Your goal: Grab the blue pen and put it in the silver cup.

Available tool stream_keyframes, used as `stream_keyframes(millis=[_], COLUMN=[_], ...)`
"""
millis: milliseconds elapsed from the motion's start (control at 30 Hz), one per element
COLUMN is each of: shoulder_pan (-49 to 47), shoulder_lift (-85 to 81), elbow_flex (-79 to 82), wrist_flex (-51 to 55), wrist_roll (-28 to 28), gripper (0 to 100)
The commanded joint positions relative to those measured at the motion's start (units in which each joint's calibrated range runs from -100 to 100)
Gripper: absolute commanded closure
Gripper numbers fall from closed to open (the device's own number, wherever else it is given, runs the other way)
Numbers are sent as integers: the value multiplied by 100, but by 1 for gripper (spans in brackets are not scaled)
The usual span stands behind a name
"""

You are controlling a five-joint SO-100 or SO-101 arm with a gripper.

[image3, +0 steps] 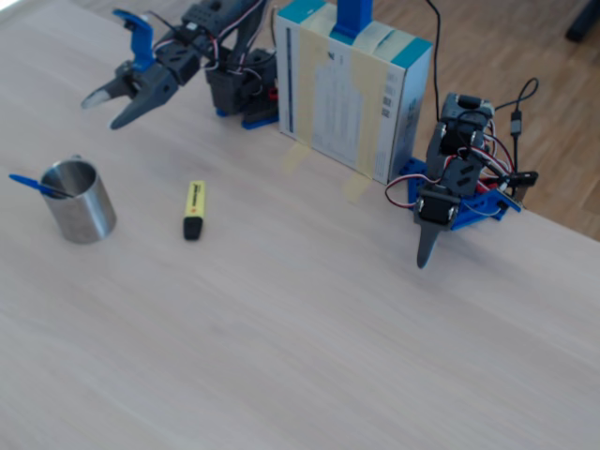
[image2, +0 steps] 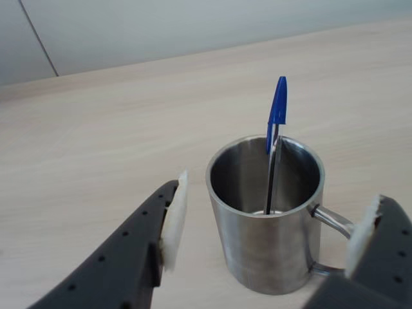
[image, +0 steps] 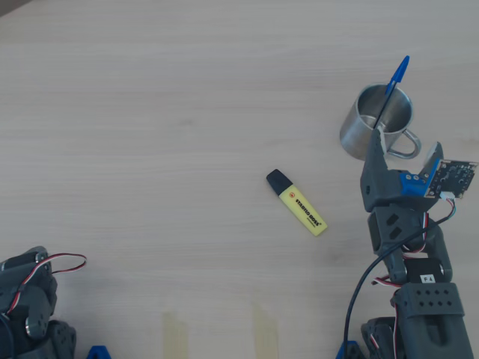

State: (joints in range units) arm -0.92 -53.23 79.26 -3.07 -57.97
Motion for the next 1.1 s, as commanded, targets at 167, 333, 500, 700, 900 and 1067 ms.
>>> stream_keyframes(millis=[167,333,500,700,900,1067], shoulder_pan=[31,40,40,136,162,162], shoulder_lift=[-1094,-1443,-1743,-2225,-2790,-3098], elbow_flex=[677,1167,1593,2074,2074,2074], wrist_flex=[114,114,114,191,1255,2019], wrist_roll=[39,39,39,44,44,44], gripper=[61,61,61,61,61,61])
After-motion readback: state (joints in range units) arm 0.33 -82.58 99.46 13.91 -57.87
